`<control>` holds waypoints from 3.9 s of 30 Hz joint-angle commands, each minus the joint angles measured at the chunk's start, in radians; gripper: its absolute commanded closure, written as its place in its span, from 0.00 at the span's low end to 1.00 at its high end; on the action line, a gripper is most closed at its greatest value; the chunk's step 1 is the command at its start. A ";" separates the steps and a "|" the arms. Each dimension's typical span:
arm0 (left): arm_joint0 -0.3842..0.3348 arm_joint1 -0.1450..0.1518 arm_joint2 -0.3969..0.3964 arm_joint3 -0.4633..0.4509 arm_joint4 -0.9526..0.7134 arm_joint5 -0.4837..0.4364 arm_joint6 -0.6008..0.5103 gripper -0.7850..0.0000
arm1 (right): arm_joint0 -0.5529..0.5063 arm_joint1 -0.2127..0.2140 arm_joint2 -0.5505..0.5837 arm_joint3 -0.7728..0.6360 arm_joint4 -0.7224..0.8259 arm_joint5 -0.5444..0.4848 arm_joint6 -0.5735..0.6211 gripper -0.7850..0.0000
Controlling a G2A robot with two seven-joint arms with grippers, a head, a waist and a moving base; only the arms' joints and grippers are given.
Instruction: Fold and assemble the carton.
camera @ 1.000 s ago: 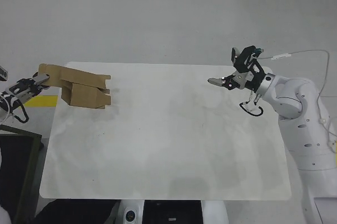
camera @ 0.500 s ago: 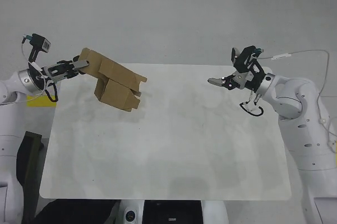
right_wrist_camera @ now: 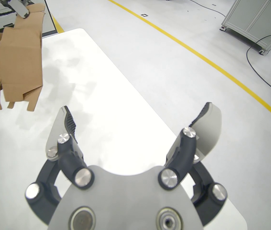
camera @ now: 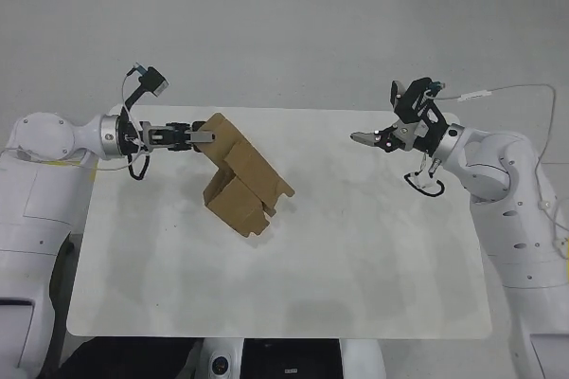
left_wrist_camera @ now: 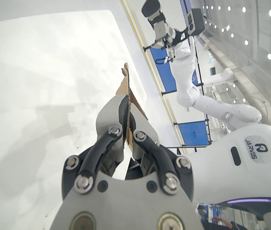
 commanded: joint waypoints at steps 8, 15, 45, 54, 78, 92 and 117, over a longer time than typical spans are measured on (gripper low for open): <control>-0.023 -0.001 0.129 -0.073 -0.025 -0.023 0.023 1.00 | 0.000 0.000 0.000 0.000 0.000 0.000 0.000 0.00; -0.028 0.000 0.152 -0.074 -0.030 -0.030 0.030 1.00 | 0.000 0.000 0.000 0.000 0.000 0.000 0.000 0.00; -0.061 -0.016 0.256 -0.133 -0.003 0.011 -0.011 1.00 | 0.107 -0.011 -0.201 0.229 0.832 -0.092 0.581 0.00; -0.164 -0.050 0.406 -0.053 -0.015 -0.043 0.043 1.00 | 0.184 0.013 -0.430 0.211 1.183 0.037 0.721 0.00; -0.255 -0.064 0.584 0.028 -0.202 -0.098 0.098 1.00 | 0.359 0.053 -0.868 0.263 1.407 -0.071 0.612 0.79; -0.287 -0.062 0.644 0.030 -0.182 -0.124 0.124 0.00 | 0.446 0.057 -1.062 0.297 1.509 -0.142 0.541 1.00; -0.243 0.020 0.652 -0.017 -0.100 -0.332 0.332 0.00 | 0.451 0.040 -1.034 0.447 1.781 -0.214 0.469 1.00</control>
